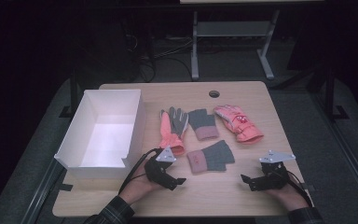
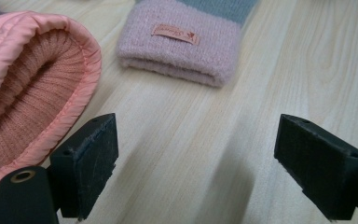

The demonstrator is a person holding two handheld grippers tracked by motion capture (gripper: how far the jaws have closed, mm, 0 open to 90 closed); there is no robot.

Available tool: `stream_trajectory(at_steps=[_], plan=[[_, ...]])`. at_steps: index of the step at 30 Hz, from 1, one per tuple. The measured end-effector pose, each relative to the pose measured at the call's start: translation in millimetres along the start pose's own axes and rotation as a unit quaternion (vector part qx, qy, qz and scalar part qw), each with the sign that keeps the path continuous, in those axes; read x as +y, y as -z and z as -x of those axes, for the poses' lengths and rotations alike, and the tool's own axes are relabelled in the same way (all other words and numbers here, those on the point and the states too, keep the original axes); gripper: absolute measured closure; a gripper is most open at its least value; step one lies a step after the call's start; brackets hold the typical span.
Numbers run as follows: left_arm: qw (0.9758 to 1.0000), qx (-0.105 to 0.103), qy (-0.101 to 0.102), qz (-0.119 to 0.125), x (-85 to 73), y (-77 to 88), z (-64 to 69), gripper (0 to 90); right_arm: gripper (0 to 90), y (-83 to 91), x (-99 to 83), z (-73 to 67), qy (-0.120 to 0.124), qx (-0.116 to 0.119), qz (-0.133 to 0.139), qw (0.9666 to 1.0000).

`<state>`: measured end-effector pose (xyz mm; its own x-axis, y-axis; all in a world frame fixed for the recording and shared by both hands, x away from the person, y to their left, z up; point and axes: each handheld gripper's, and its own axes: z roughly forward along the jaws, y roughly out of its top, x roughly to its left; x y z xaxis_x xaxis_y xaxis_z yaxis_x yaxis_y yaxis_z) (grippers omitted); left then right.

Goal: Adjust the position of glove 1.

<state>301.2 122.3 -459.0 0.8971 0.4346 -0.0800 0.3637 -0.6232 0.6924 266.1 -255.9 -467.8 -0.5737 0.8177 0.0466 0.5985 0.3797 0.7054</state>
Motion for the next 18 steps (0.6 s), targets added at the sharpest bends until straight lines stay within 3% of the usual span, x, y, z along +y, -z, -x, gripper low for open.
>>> stream_trajectory(at_steps=[7,12,14,16,18], plan=[[0.9997,-0.018,0.015,-0.008,7.4,2.0,-2.5,17.6,1.8,1.3,0.6,2.2,-0.004,0.007,0.008,0.9999],[1.0,-0.006,-0.004,-0.003,17.1,9.2,0.5,26.9,1.8,4.6,2.2,0.8,-0.006,0.005,0.013,0.9999],[0.9999,-0.009,0.006,0.006,19.9,11.4,-1.8,46.2,1.8,4.1,2.7,0.3,-0.004,0.004,0.009,0.9999],[0.9999,-0.013,0.008,0.006,21.4,11.9,-3.2,58.4,1.8,3.7,3.3,0.0,-0.005,0.005,0.01,0.9999],[0.9994,-0.022,0.024,0.003,26.5,10.7,-7.2,69.8,1.8,3.1,3.9,-1.3,-0.001,0.012,0.006,0.9999]])
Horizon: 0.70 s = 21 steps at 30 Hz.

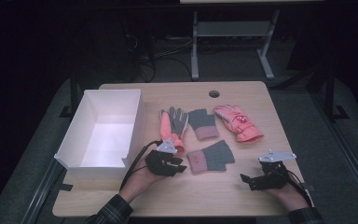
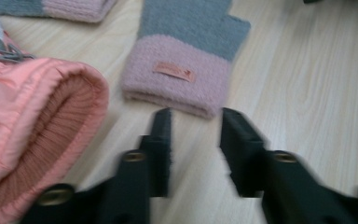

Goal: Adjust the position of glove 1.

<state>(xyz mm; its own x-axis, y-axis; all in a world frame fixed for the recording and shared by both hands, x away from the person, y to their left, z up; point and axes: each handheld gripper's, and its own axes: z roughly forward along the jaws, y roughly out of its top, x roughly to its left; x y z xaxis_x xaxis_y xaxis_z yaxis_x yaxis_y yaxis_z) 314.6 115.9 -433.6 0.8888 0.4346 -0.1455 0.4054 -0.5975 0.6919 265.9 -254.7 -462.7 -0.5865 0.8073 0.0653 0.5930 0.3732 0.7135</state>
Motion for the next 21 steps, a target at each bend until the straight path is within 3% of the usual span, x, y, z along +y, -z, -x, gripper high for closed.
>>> stream_trajectory(at_steps=[3,5,6,12,13,21], plan=[[1.0,-0.004,0.0,0.0,3.1,-1.3,-3.0,86.0,1.8,-0.6,0.1,-0.1,-0.003,0.005,-0.003,1.0],[1.0,-0.008,0.002,-0.003,6.6,-4.0,-5.7,89.5,1.8,-1.3,0.1,1.4,-0.004,0.004,-0.005,1.0],[0.9999,-0.01,-0.001,-0.012,9.8,-6.6,-7.6,89.5,1.8,-1.2,0.0,1.4,-0.004,0.003,-0.004,1.0],[0.9998,0.001,-0.007,-0.016,20.5,-18.9,-10.4,89.7,1.8,-0.7,-0.6,1.4,-0.005,0.001,-0.006,1.0],[0.9996,0.003,-0.016,-0.024,22.3,-20.5,-12.0,89.7,1.8,-0.8,-0.7,1.4,-0.005,0.001,-0.007,1.0],[0.9995,0.005,-0.021,-0.022,36.0,-36.2,-18.1,89.7,1.8,-2.1,-0.6,2.9,-0.003,0.001,-0.009,1.0]])
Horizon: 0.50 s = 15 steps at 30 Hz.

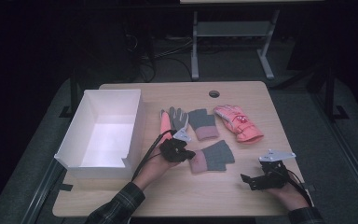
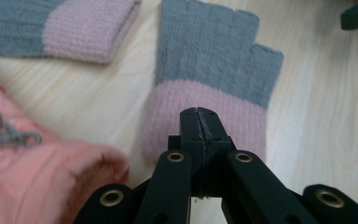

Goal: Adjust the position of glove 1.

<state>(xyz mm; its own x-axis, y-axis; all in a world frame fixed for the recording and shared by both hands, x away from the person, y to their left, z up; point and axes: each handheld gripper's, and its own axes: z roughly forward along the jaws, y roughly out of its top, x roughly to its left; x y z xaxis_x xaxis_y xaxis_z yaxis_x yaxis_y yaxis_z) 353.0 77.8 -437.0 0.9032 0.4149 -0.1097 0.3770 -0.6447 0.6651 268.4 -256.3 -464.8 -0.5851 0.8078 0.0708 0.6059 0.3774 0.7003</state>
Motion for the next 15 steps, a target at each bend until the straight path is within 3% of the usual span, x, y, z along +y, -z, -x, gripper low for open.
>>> stream_trajectory(at_steps=[7,11,15], plan=[[0.9998,0.012,-0.005,-0.013,12.9,-16.2,-8.0,89.6,1.8,0.7,-1.9,2.6,-0.002,-0.004,0.002,1.0],[0.9995,0.013,-0.004,-0.028,12.0,-25.1,-7.8,89.6,1.8,0.8,-1.7,3.1,-0.01,-0.004,-0.001,0.9999],[0.9994,0.007,-0.003,-0.033,11.4,-23.5,-7.4,89.6,1.8,1.2,-1.6,2.8,-0.006,-0.005,0.0,1.0]])
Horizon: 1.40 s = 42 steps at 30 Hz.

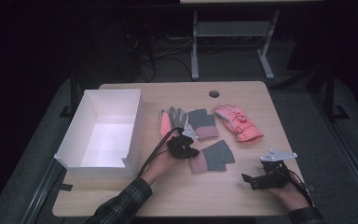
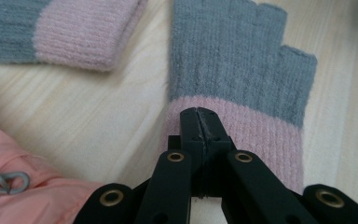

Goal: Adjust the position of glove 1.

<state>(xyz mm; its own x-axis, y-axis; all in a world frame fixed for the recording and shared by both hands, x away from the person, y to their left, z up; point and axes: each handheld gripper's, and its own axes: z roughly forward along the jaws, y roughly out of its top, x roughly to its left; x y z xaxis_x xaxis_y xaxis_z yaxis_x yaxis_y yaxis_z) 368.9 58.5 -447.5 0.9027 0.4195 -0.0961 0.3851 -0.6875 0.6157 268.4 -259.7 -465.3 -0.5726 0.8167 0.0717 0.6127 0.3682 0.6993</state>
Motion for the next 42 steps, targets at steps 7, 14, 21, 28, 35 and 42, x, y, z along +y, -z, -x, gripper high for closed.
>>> stream_trajectory(at_steps=[7,14,21,28,35,42], plan=[[0.9999,-0.013,-0.005,-0.007,-1.6,1.5,9.4,89.7,1.8,-0.1,-0.3,0.0,-0.004,0.0,0.0,1.0],[0.9992,-0.036,-0.009,-0.017,-9.9,7.9,22.3,89.7,1.8,-0.2,0.0,0.0,0.0,0.0,-0.001,1.0],[0.9984,-0.054,-0.001,-0.02,-19.8,14.6,30.3,89.7,1.8,-0.2,-0.4,-0.2,-0.004,-0.001,-0.001,1.0],[0.9975,-0.068,0.008,-0.017,-33.0,24.1,40.0,89.6,1.8,-0.7,0.0,-0.4,-0.001,0.001,-0.001,1.0],[0.9983,-0.057,0.004,-0.008,-40.1,37.5,45.6,89.6,1.8,-0.8,-0.2,-0.4,-0.005,-0.001,-0.003,1.0],[0.9988,-0.034,0.026,-0.022,-49.7,36.9,29.1,89.6,1.8,-1.2,0.5,-1.4,-0.001,0.001,-0.003,1.0]])
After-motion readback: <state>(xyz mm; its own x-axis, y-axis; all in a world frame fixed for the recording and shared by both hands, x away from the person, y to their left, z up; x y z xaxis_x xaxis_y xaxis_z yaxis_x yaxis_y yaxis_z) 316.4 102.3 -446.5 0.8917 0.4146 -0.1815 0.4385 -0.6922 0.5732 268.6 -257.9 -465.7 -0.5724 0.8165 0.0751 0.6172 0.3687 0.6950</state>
